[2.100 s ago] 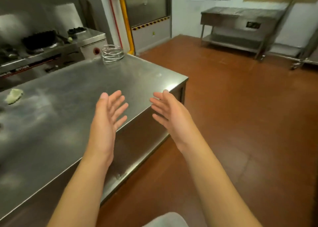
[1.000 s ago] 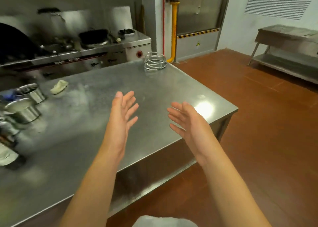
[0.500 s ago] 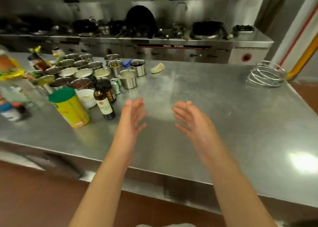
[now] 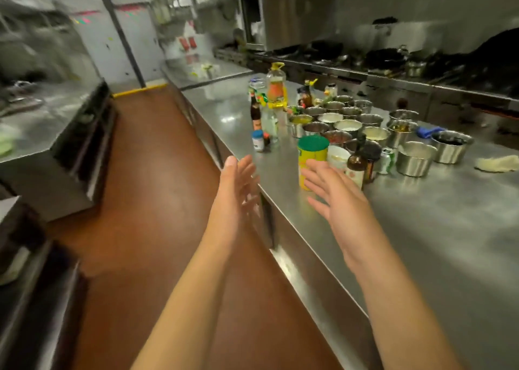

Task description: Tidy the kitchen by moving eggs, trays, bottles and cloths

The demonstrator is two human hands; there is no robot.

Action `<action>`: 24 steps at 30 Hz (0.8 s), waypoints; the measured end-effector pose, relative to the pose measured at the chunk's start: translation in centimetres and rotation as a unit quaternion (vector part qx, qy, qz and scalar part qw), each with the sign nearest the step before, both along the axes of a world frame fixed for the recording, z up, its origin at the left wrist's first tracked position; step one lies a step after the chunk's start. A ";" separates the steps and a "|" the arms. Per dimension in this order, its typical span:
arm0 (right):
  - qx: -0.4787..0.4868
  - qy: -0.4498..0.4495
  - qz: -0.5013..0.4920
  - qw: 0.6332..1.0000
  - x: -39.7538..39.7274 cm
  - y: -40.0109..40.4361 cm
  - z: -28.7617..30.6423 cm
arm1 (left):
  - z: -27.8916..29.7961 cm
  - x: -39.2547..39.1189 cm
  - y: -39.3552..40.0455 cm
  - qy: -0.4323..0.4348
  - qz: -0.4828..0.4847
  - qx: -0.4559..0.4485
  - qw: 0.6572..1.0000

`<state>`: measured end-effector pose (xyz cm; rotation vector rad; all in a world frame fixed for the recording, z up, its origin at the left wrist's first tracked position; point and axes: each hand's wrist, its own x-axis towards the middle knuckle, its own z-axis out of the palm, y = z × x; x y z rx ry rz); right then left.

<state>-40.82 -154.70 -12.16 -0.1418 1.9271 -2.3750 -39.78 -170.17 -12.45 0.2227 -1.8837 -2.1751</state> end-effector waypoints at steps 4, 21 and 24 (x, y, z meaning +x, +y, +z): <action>0.025 0.011 0.053 0.998 -1.4 -5.0 0.3 | 0.7 1.1 -6.5 0.037 0.092 -0.013 0.995; 0.066 -0.006 0.116 0.991 -14.4 -29.9 -3.5 | -3.8 -9.8 -29.5 0.004 0.124 -0.032 0.992; 0.071 -0.031 0.121 0.990 -16.5 -32.8 -4.2 | -5.2 -11.6 -32.1 -0.009 0.127 -0.016 0.992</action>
